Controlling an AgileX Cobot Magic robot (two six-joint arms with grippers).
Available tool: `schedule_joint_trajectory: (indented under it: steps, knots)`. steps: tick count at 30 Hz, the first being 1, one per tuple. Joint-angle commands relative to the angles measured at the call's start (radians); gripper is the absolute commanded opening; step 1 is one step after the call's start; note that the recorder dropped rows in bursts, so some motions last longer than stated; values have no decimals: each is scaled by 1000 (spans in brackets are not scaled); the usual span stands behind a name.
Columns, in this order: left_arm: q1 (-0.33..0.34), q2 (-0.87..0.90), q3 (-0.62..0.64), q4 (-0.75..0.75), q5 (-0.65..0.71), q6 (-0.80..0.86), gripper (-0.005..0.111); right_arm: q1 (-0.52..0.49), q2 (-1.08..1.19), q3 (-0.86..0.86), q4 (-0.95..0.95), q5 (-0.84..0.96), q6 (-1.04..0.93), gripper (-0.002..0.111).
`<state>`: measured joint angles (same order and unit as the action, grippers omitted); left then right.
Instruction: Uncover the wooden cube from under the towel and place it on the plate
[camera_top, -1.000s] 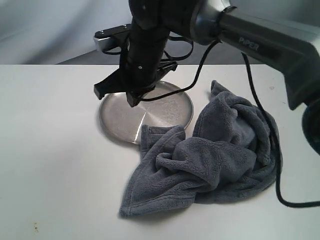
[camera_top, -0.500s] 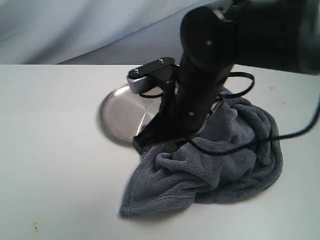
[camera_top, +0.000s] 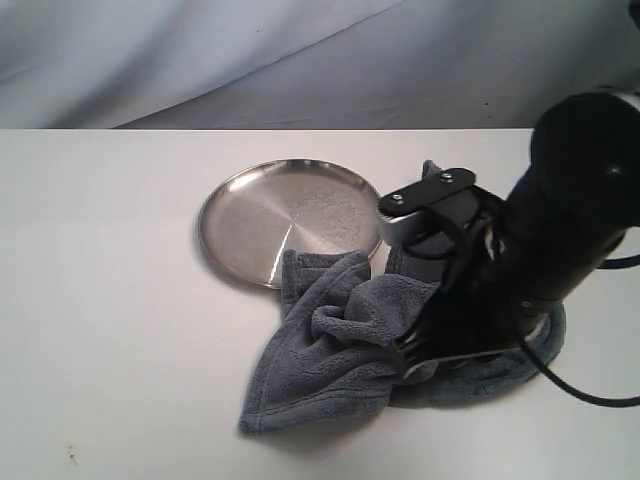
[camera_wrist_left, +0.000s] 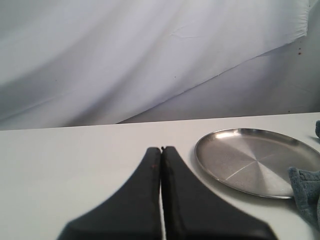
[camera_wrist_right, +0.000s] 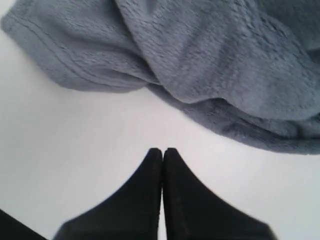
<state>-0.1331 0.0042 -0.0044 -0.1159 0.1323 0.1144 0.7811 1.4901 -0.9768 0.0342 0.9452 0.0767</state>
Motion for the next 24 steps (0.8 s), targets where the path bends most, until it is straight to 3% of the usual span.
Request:
schedule_joint_trajectory:
  steps: [1, 8, 14, 20, 24]
  knots:
    - [-5, -4, 4, -2, 0, -3, 0, -99, -30, 54, -51, -20, 2, 0]
    - [-5, -4, 4, -2, 0, -3, 0, -270, -30, 55, -140, -23, -1, 0]
    - [-5, -4, 4, -2, 0, -3, 0, -451, -30, 55, -146, -147, 3, 0]
    - [-5, -4, 4, -2, 0, -3, 0, -524, -4, 39, -141, -324, 51, 0]
    - [-5, -4, 4, -2, 0, -3, 0, -527, 102, -78, -126, -281, 61, 0]
